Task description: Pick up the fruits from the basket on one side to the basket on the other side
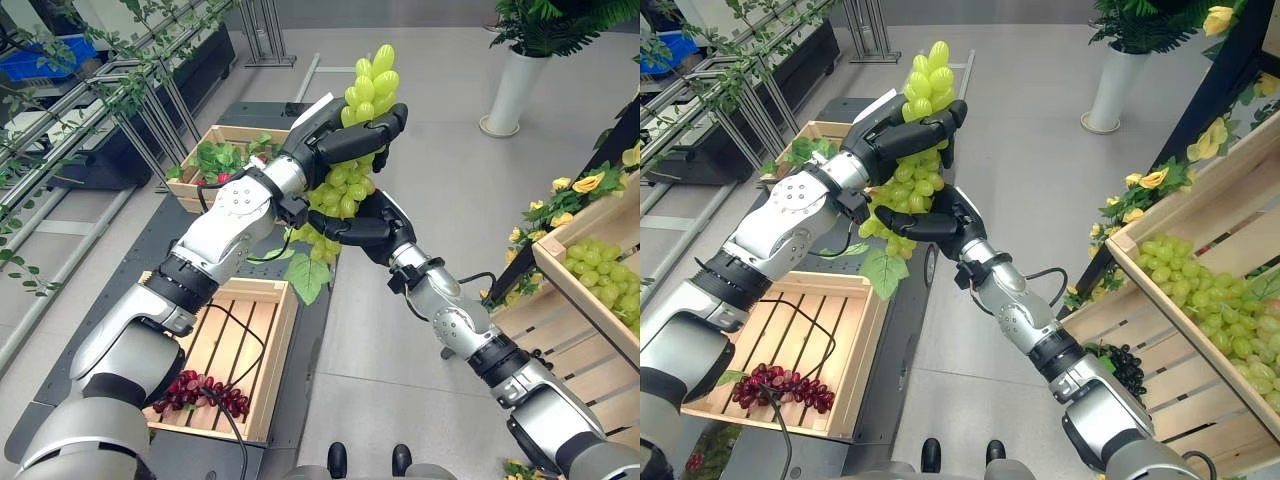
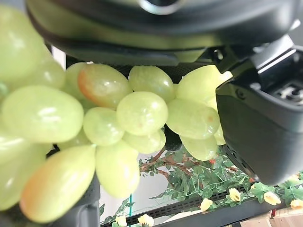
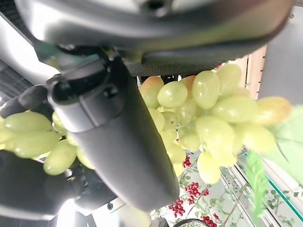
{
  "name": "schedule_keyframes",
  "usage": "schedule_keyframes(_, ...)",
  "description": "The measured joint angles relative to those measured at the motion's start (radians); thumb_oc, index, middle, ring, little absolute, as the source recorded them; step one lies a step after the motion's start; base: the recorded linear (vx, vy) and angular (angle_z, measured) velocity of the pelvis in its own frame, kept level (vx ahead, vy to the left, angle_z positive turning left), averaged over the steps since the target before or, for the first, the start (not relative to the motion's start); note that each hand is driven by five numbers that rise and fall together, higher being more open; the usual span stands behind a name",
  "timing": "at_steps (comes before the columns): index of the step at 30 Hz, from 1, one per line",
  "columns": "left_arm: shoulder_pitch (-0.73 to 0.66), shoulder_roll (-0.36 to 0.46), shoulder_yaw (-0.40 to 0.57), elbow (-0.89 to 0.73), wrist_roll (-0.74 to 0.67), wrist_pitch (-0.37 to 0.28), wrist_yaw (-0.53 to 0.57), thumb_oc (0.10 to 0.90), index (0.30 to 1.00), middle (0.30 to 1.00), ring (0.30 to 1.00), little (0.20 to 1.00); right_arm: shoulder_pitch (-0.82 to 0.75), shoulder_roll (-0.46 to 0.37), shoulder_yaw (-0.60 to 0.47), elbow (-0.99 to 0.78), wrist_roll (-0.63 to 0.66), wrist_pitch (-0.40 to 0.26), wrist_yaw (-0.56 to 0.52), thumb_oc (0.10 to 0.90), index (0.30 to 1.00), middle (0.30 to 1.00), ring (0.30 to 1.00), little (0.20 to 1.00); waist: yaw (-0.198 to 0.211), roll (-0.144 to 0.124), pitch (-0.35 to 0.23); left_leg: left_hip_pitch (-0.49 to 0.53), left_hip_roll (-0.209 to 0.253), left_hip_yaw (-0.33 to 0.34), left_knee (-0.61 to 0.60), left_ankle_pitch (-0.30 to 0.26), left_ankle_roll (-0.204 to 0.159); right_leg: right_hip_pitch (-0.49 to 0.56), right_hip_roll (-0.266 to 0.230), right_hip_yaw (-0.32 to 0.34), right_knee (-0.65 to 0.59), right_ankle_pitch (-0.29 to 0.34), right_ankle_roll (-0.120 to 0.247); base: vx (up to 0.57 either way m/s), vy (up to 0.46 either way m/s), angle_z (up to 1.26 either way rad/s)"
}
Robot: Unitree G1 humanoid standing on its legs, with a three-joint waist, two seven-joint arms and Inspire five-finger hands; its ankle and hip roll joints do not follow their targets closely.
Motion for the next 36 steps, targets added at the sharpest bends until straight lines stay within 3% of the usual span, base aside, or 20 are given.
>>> schedule_keyframes(7,0.000,0.000,0.000,0.000,0.000,-0.005,0.000,0.400,0.300,0.300,0.300,0.300,0.000,0.005,0.002,0.009,0.003,0.017,0.011,0.400,0.300,0.300,0.300,0.300,0.002,-0.025,-0.014,0.000,0.000,0.000,0.000,0.000,0.000,0.000,0.000,0.000,0.000,0.000,0.000,0.00,0.000,0.00)
schedule_keyframes(16,0.000,0.001,0.000,0.002,0.000,-0.005,0.000,0.400,0.300,0.300,0.300,0.300,0.000,0.010,0.002,0.018,0.006,0.017,0.040,0.400,0.300,0.300,0.300,0.300,0.001,-0.031,-0.019,0.000,0.000,0.000,0.000,0.000,0.000,0.000,0.000,0.001,0.000,0.000,0.000,0.00,0.000,0.00)
schedule_keyframes(17,0.001,0.001,0.001,0.003,0.000,-0.005,0.000,0.458,0.387,0.387,0.387,0.387,0.001,0.004,0.002,0.018,0.005,0.017,0.042,0.400,0.300,0.300,0.300,0.300,-0.001,-0.031,-0.019,0.000,0.000,0.001,0.000,0.000,0.000,-0.001,0.000,0.002,0.000,0.000,0.000,0.00,0.000,0.00)
schedule_keyframes(18,0.001,0.001,0.002,0.007,0.001,-0.005,0.002,0.458,0.387,0.387,0.387,0.387,0.001,0.002,0.002,0.019,0.001,0.017,0.042,0.400,0.300,0.300,0.300,0.300,-0.001,-0.031,-0.019,0.000,0.000,0.001,0.000,0.000,0.000,-0.001,0.000,0.003,0.000,0.000,0.000,0.00,0.000,0.00)
schedule_keyframes(20,0.001,0.001,0.003,0.017,0.001,-0.005,0.005,0.800,0.900,0.900,0.900,0.900,0.001,-0.001,0.002,0.021,-0.002,0.017,0.042,0.400,0.300,0.300,0.300,0.300,-0.001,-0.031,-0.019,0.000,0.000,0.002,0.000,0.000,0.000,-0.001,0.000,0.003,0.000,0.000,0.000,0.00,0.000,0.00)
schedule_keyframes(27,0.044,0.002,0.105,0.124,0.006,-0.005,0.037,0.800,0.900,0.900,0.900,0.900,0.040,-0.015,-0.013,0.035,-0.004,0.011,0.076,0.400,0.300,0.300,0.300,0.300,-0.023,-0.030,-0.020,0.001,0.000,0.005,0.000,0.000,0.000,-0.001,0.000,0.005,0.000,0.000,0.000,0.00,0.000,0.00)
schedule_keyframes(36,0.176,0.004,0.241,0.269,0.034,-0.005,0.089,0.800,0.900,0.900,0.900,0.900,0.168,-0.063,-0.123,0.040,-0.004,-0.008,0.084,0.400,0.300,0.300,0.300,0.300,-0.027,-0.030,-0.020,0.001,0.001,0.029,-0.001,0.000,0.000,-0.009,0.000,0.025,0.000,0.005,0.002,0.01,0.014,-0.06)
